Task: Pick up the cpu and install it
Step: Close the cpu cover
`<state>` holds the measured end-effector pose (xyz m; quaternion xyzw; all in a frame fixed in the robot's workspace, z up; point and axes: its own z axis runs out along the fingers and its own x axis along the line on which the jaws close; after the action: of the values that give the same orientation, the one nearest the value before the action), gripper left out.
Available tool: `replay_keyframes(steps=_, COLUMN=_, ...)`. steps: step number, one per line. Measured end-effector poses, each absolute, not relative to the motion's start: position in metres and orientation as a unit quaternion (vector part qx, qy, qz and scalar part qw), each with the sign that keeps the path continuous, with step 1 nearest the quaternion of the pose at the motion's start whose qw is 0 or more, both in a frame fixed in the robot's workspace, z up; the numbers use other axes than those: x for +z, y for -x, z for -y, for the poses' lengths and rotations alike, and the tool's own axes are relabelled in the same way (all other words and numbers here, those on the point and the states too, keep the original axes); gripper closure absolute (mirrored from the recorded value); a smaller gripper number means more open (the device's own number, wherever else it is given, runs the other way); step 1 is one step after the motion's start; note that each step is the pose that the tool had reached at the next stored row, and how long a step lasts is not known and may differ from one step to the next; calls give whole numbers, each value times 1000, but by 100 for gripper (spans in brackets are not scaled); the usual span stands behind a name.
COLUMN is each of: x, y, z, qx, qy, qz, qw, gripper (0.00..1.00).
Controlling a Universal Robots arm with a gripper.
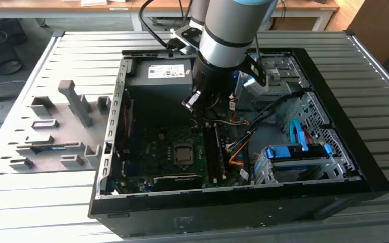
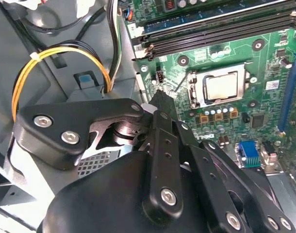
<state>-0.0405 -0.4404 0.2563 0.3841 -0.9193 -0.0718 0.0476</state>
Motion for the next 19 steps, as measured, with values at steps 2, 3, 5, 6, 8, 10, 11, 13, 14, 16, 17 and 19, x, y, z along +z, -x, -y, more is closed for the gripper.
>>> replay_keyframes(steps=2, x=256, y=40, z=440, qx=-70, qy=-384, qz=919, qw=49, gripper=90)
replay_keyframes(steps=3, x=256, y=41, z=440, qx=-69, qy=-384, qz=920, qw=49, gripper=90)
replay_keyframes(steps=5, x=256, y=41, z=440, qx=-62, qy=-384, qz=920, qw=42, gripper=90)
replay_keyframes(steps=6, x=256, y=41, z=440, qx=-57, qy=-385, qz=921, qw=37, gripper=90)
replay_keyframes(steps=8, x=255, y=41, z=440, qx=-46, qy=-385, qz=921, qw=25, gripper=90)
replay_keyframes(steps=10, x=255, y=41, z=440, qx=-37, qy=-386, qz=922, qw=12, gripper=90)
replay_keyframes(steps=11, x=255, y=41, z=440, qx=-37, qy=-386, qz=922, qw=11, gripper=90)
replay_keyframes(steps=13, x=255, y=41, z=440, qx=-36, qy=-386, qz=922, qw=10, gripper=90)
replay_keyframes(steps=14, x=255, y=41, z=440, qx=-36, qy=-386, qz=922, qw=10, gripper=90)
replay_keyframes(steps=16, x=255, y=41, z=440, qx=-36, qy=-386, qz=922, qw=10, gripper=90)
replay_keyframes(steps=17, x=255, y=41, z=440, qx=-36, qy=-386, qz=922, qw=10, gripper=90)
replay_keyframes(steps=19, x=255, y=43, z=440, qx=-34, qy=-386, qz=922, qw=10, gripper=90)
